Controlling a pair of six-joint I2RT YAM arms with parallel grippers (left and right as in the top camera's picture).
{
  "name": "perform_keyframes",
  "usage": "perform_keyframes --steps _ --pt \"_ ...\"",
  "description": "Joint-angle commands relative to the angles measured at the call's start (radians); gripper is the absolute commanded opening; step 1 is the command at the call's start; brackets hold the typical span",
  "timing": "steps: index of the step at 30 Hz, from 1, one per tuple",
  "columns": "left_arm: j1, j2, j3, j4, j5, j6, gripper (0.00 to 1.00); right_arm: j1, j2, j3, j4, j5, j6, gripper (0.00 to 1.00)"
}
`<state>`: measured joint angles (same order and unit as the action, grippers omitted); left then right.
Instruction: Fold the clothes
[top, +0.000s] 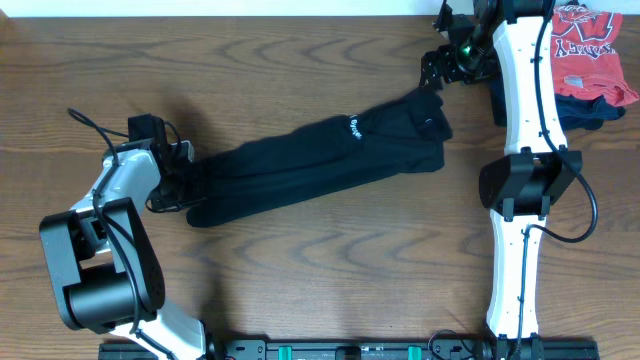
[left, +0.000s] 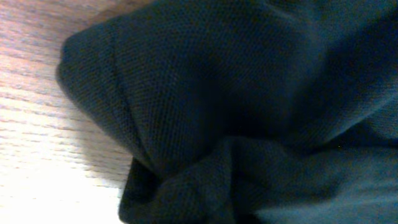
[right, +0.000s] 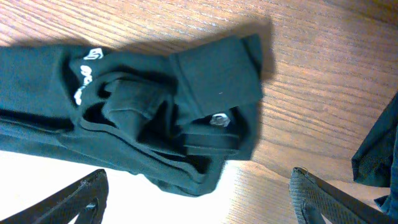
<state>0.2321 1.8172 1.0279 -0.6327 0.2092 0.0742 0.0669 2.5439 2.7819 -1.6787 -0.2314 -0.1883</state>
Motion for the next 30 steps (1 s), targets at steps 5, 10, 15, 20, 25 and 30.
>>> perform_keyframes --steps 5,10,15,20,25,30 --pt "0.099 0.037 -0.033 -0.017 -0.022 -0.088 0.06 0.017 -0.019 0.01 -0.017 -0.013 -0.009 0.89" --pt "0.188 -0.074 -0.027 -0.025 -0.022 -0.087 0.06 0.045 -0.019 0.003 -0.019 -0.013 -0.002 0.88" --pt "0.232 -0.24 -0.027 -0.026 -0.022 -0.086 0.06 0.075 -0.019 -0.003 -0.016 -0.012 0.0 0.88" --pt "0.179 -0.36 -0.027 -0.04 -0.011 -0.087 0.06 0.093 -0.019 -0.003 -0.008 -0.012 0.0 0.9" --pt "0.058 -0.369 -0.027 -0.042 -0.011 -0.093 0.06 0.097 -0.019 -0.003 -0.009 -0.012 0.0 0.89" --pt "-0.082 -0.336 -0.027 0.014 -0.011 -0.141 0.06 0.097 -0.019 -0.003 -0.014 -0.012 0.001 0.89"
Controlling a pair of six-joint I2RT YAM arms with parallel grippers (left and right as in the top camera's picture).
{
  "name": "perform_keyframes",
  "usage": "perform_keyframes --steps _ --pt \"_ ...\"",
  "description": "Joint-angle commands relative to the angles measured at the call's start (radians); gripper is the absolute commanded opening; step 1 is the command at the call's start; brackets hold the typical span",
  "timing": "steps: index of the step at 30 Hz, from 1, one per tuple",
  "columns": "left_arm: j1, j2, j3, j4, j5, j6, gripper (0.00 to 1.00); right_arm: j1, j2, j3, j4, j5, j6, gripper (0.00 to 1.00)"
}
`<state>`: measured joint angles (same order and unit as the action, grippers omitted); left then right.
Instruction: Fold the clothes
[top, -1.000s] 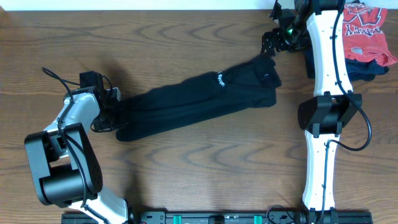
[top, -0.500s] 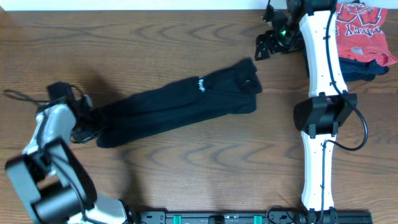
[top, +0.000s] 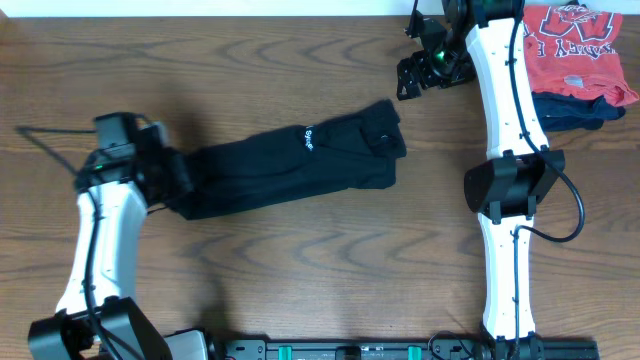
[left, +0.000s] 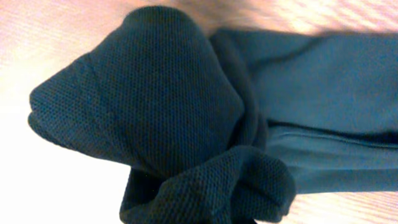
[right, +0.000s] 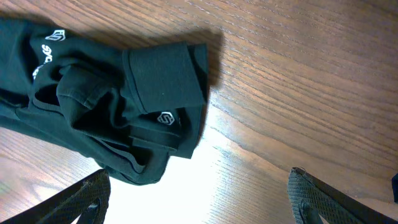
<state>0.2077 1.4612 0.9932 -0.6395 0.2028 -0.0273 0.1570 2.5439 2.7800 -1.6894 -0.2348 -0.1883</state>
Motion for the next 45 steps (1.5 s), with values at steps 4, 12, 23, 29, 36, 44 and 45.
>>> perform_keyframes --steps 4,12,23,29,36,44,45 --pt "-0.158 0.054 0.008 0.099 -0.004 -0.09 0.06 0.007 -0.019 -0.002 -0.003 -0.008 0.0 0.88" --pt "-0.317 0.136 0.008 0.211 -0.004 -0.109 0.06 0.008 -0.019 -0.002 -0.009 -0.008 0.0 0.89" --pt "-0.386 0.241 0.008 0.328 -0.004 -0.187 0.79 0.008 -0.019 -0.002 -0.009 -0.008 0.0 0.89" --pt "-0.387 0.224 0.011 0.335 0.0 -0.193 0.98 0.008 -0.019 -0.002 -0.009 -0.009 0.0 0.89" --pt "-0.389 0.107 0.063 0.264 0.052 -0.192 0.98 0.007 -0.019 -0.002 -0.009 -0.009 0.019 0.84" --pt "-0.389 -0.113 0.147 0.091 0.052 -0.184 0.98 0.008 -0.019 -0.092 -0.004 -0.021 0.029 0.92" --pt "-0.389 -0.146 0.161 0.058 0.051 -0.183 0.98 0.008 -0.019 -0.12 0.002 -0.04 0.024 0.97"
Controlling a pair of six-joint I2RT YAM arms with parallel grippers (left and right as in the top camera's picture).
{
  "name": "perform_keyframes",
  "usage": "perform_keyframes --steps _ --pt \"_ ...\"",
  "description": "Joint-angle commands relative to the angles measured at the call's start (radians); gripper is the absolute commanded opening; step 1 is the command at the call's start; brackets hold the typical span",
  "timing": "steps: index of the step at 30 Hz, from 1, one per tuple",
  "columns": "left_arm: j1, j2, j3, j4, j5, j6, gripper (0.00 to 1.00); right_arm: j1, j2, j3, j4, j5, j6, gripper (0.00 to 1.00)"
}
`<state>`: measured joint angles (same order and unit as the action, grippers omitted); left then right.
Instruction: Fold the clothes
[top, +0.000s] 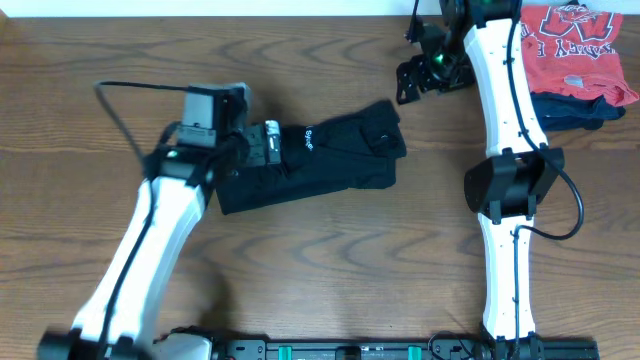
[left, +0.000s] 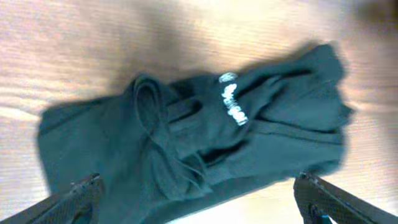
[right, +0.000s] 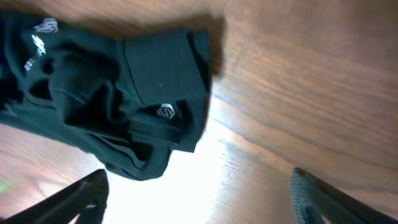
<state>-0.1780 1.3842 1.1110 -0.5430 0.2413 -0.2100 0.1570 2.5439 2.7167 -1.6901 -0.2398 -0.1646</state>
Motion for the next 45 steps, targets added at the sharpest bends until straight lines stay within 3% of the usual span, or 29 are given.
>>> perform_keyframes --steps 1,11,25,35,37,40,44,45 --pt "-0.003 -0.098 0.055 -0.067 0.013 0.0 0.98 0.008 -0.019 -0.088 0.012 -0.063 -0.014 0.99" --pt "-0.002 -0.247 0.08 -0.265 -0.123 0.056 0.98 0.0 -0.019 -0.394 0.253 -0.364 -0.031 0.99" --pt "-0.002 -0.246 0.08 -0.363 -0.13 0.059 0.98 -0.002 -0.019 -0.669 0.489 -0.499 0.01 0.99" --pt "-0.002 -0.246 0.08 -0.388 -0.13 0.059 0.98 -0.002 -0.019 -0.735 0.52 -0.71 -0.12 0.8" --pt "-0.002 -0.246 0.08 -0.388 -0.13 0.059 0.98 -0.002 -0.019 -0.735 0.521 -0.73 -0.135 0.71" --pt "-0.002 -0.246 0.08 -0.388 -0.13 0.059 0.98 -0.002 -0.019 -0.735 0.52 -0.749 -0.153 0.49" --pt "-0.002 -0.243 0.08 -0.388 -0.131 0.059 0.98 -0.004 -0.019 -0.735 0.526 -0.772 -0.166 0.07" --pt "-0.002 -0.242 0.08 -0.388 -0.131 0.06 0.98 -0.007 -0.019 -0.734 0.528 -0.774 -0.166 0.01"
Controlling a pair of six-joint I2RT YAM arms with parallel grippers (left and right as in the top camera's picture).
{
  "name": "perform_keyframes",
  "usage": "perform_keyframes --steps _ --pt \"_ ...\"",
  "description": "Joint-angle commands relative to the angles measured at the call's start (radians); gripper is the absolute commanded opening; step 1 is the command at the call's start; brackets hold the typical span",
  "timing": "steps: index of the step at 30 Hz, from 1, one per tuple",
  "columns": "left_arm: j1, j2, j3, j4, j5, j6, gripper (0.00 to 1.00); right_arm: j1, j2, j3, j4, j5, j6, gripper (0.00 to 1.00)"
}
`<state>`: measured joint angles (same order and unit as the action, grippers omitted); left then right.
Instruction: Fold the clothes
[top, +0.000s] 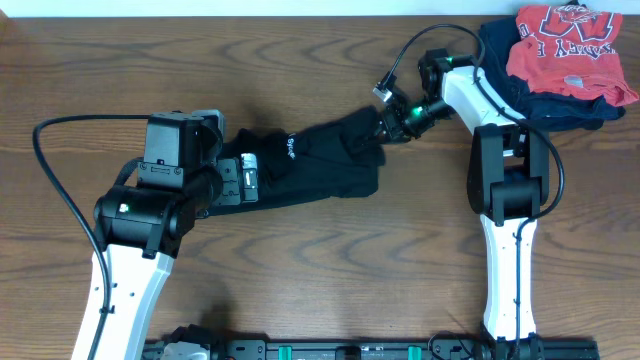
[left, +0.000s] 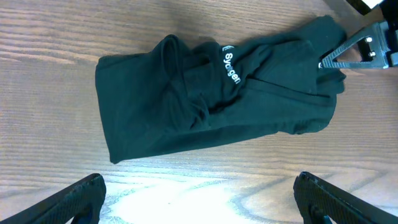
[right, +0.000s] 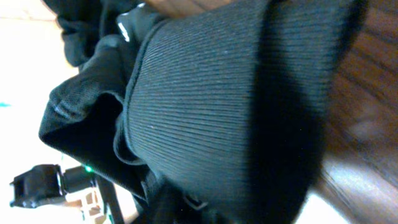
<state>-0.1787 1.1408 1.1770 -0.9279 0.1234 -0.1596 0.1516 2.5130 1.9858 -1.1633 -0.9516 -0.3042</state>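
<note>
A black garment (top: 310, 165) lies folded into a short thick bundle in the middle of the table, white lettering on top (left: 229, 62). My left gripper (top: 248, 178) hangs above its left half, open wide, nothing between the fingers (left: 199, 202). My right gripper (top: 392, 118) is at the bundle's right end, where its fingers (left: 339, 55) meet the cloth. The right wrist view is filled by a ribbed black cuff (right: 217, 93), and the fingers themselves are hidden there.
A stack of folded clothes, a red printed shirt (top: 565, 30) on navy pieces (top: 540, 95), sits at the back right corner by the right arm. Bare wooden table (top: 330, 280) runs in front of the bundle. A black cable (top: 45, 170) loops at the left.
My right gripper was open above bare table past the garment's right end; now it is down on that end, against the cuff. The left gripper sits a little farther left, still open.
First the garment lay stretched long, my left gripper shut on its left end, the right open above its right end. Then the whole garment lay farther left. Later its left end lay folded over the middle and the left gripper was open. Now the right gripper is on the right end.
</note>
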Motion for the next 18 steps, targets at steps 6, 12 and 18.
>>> perform_keyframes --steps 6,12,18 --pt "-0.001 0.015 0.014 -0.003 -0.035 0.009 0.98 -0.058 0.011 0.006 -0.019 -0.071 -0.026 0.01" --pt "-0.002 0.032 0.014 -0.003 -0.066 0.009 0.98 -0.164 -0.012 0.053 -0.101 -0.069 -0.077 0.01" --pt "-0.001 0.055 0.014 -0.002 -0.091 0.009 0.98 -0.259 -0.091 0.068 -0.124 -0.026 -0.086 0.01"
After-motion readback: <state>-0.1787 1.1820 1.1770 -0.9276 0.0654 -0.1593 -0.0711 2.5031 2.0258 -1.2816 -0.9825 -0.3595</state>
